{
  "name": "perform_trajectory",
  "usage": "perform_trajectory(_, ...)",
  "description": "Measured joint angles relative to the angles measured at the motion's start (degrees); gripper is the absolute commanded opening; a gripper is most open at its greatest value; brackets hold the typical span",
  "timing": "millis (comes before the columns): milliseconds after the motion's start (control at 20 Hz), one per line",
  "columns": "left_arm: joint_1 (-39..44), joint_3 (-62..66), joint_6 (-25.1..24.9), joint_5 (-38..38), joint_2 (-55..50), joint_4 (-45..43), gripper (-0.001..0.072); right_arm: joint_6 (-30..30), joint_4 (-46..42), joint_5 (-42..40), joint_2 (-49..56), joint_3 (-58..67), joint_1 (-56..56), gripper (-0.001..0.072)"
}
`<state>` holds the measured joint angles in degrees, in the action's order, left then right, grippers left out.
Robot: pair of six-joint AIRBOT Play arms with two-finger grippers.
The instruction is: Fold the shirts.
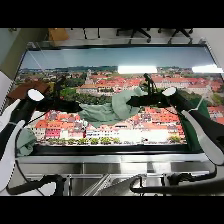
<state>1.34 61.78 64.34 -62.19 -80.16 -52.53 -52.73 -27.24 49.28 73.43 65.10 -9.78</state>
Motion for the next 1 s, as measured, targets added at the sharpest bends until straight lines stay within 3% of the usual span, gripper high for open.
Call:
perform_trajectory(50, -0.37, 0.70, -0.39, 0.22, -2.93, 0.00, 0.0026, 1.92, 1.38, -1.68, 2.12, -0.20, -0.07, 0.0244)
perform_trajectory(100, -0.81, 1.90, -0.61, 0.22, -5.60, 0.04, 0.0193, 3.61, 2.36, -2.56, 3.87, -0.04, -0.11, 0.0391)
perform_trajectory(150, -1.40, 3.80, -0.81, -0.42, -8.09, 0.09, 0.0567, 4.85, 3.15, -2.91, 5.01, 0.50, -0.11, 0.0409)
perform_trajectory(200, -2.01, 6.03, -0.81, -1.73, -9.99, 0.09, 0.0709, 5.95, 3.69, -2.93, 5.70, 1.49, 0.07, 0.0409)
perform_trajectory(300, -3.58, 11.54, 0.07, -5.77, -12.57, 0.22, 0.0709, 7.41, 4.39, -0.74, 5.88, 4.61, 1.66, 0.0412)
perform_trajectory(400, -5.73, 16.52, 1.22, -10.71, -13.05, 0.22, 0.0709, 7.80, 4.70, 4.48, 4.33, 8.26, 5.14, 0.0581)
perform_trajectory(450, -6.91, 17.99, 1.75, -12.61, -12.50, 0.20, 0.0709, 7.76, 4.72, 6.80, 3.19, 9.62, 7.30, 0.0602)
perform_trajectory(700, -11.63, 12.11, 3.41, -16.00, -5.14, 0.00, 0.0709, 4.46, 2.60, 12.13, 0.09, 12.39, 20.20, 0.0598)
perform_trajectory(1000, -10.16, -6.21, 3.78, -5.46, -0.39, 0.39, 0.0709, 3.06, 1.70, 13.25, 7.72, 12.94, 25.31, 0.0578)
